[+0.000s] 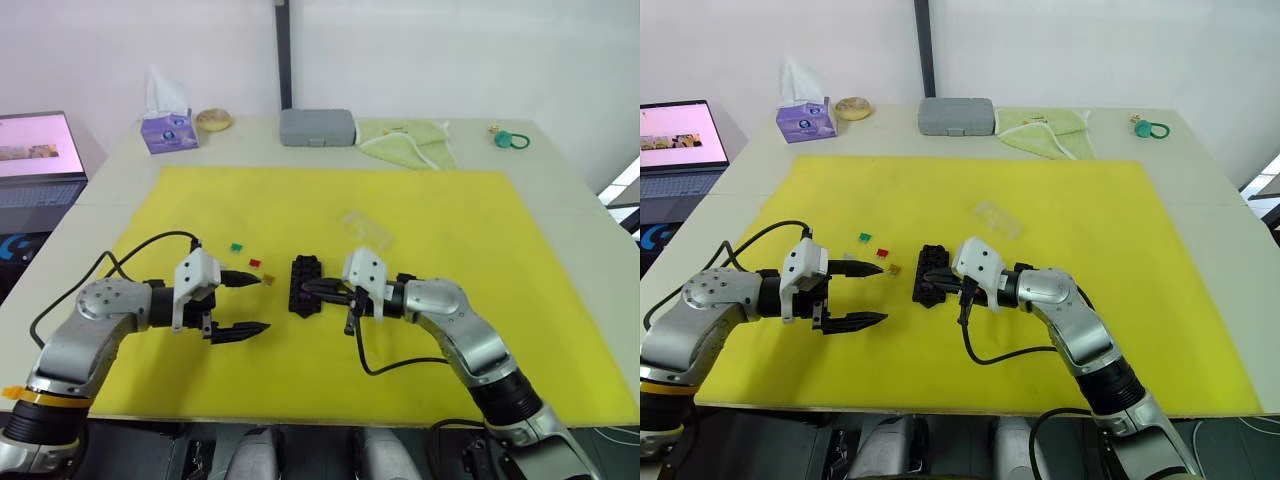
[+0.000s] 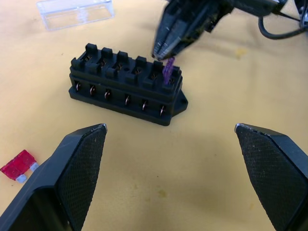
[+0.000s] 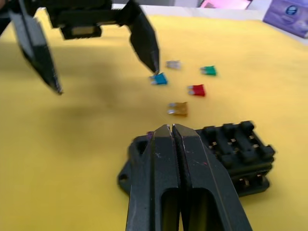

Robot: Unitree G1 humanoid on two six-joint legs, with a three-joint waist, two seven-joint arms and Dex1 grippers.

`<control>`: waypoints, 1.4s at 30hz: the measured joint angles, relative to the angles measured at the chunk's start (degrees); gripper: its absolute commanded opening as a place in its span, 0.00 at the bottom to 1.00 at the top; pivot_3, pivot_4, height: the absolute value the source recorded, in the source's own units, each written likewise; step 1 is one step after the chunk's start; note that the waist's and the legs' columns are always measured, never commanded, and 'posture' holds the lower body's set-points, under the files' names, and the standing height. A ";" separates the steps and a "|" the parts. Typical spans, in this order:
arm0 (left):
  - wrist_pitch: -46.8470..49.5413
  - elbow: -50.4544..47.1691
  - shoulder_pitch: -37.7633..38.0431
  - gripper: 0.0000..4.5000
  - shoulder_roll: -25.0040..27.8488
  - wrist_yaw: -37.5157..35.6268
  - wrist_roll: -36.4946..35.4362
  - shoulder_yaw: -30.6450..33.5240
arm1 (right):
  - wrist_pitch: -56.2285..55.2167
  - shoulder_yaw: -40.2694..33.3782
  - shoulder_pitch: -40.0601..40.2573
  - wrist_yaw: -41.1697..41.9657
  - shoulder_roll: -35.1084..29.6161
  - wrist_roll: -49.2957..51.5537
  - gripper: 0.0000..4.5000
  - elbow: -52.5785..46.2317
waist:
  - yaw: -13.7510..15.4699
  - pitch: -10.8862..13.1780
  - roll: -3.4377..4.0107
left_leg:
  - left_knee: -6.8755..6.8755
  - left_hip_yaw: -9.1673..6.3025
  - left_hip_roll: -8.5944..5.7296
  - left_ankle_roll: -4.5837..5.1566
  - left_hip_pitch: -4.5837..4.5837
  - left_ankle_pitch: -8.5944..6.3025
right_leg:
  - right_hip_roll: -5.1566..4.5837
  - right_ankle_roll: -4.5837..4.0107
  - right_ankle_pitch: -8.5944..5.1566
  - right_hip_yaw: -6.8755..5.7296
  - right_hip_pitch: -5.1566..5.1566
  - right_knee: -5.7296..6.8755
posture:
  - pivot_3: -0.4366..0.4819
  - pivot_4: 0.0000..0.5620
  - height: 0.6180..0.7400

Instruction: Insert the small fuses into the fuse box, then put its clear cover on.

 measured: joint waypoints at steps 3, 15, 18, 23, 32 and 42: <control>0.00 0.00 0.00 1.00 -0.01 -0.04 0.00 0.00 | 2.67 -0.41 -0.32 0.02 -0.39 0.99 0.07 -2.75 | 0.01 0.00 0.00 | 0.00 0.00 0.00 0.00 -0.02 0.00 | 0.00 0.00 0.00 0.00 -0.02 0.00 | 0.48 0.27 0.97; -1.13 -0.10 0.56 1.00 1.87 -2.55 0.73 -0.08 | 16.78 1.95 -5.39 2.41 -7.71 0.80 0.95 -10.31 | -0.01 0.01 0.01 | 0.00 0.01 -0.01 0.00 -0.04 0.00 | -0.01 -0.01 -0.01 0.00 -0.05 -0.01 | 0.48 0.27 0.97; -1.27 -0.09 0.56 1.00 1.86 -2.53 0.88 -0.08 | 20.99 2.39 -6.53 1.13 -5.72 1.51 0.95 -10.32 | 0.04 0.01 0.01 | 0.00 0.01 -0.01 0.00 -0.06 0.00 | -0.01 -0.01 -0.01 0.00 -0.06 -0.02 | 0.48 0.27 0.97; -1.45 -0.09 0.56 1.00 1.86 -2.44 1.12 -0.08 | 26.35 2.37 -7.02 -0.12 -4.13 4.44 0.79 -10.32 | 0.04 0.01 0.01 | 0.00 0.00 -0.01 0.00 -0.07 0.00 | -0.03 0.00 0.00 0.00 -0.06 -0.02 | 0.48 0.27 0.97; -1.63 -0.14 0.99 1.00 1.62 -1.79 1.13 -0.08 | 28.62 2.17 -7.53 -1.71 -3.42 6.61 0.40 -10.32 | 0.00 0.01 0.01 | 0.00 0.00 -0.01 0.00 -0.07 0.00 | -0.03 0.00 0.00 -0.01 -0.06 -0.02 | 0.48 0.27 0.97; -1.63 -0.16 1.03 1.00 1.25 -1.22 1.12 -0.08 | 27.57 2.20 -7.53 -2.19 -4.01 6.49 0.28 -9.87 | 0.00 0.01 0.01 | 0.00 0.00 -0.01 0.00 -0.07 0.00 | -0.03 0.00 0.00 -0.01 -0.07 -0.02 | 0.48 0.27 0.97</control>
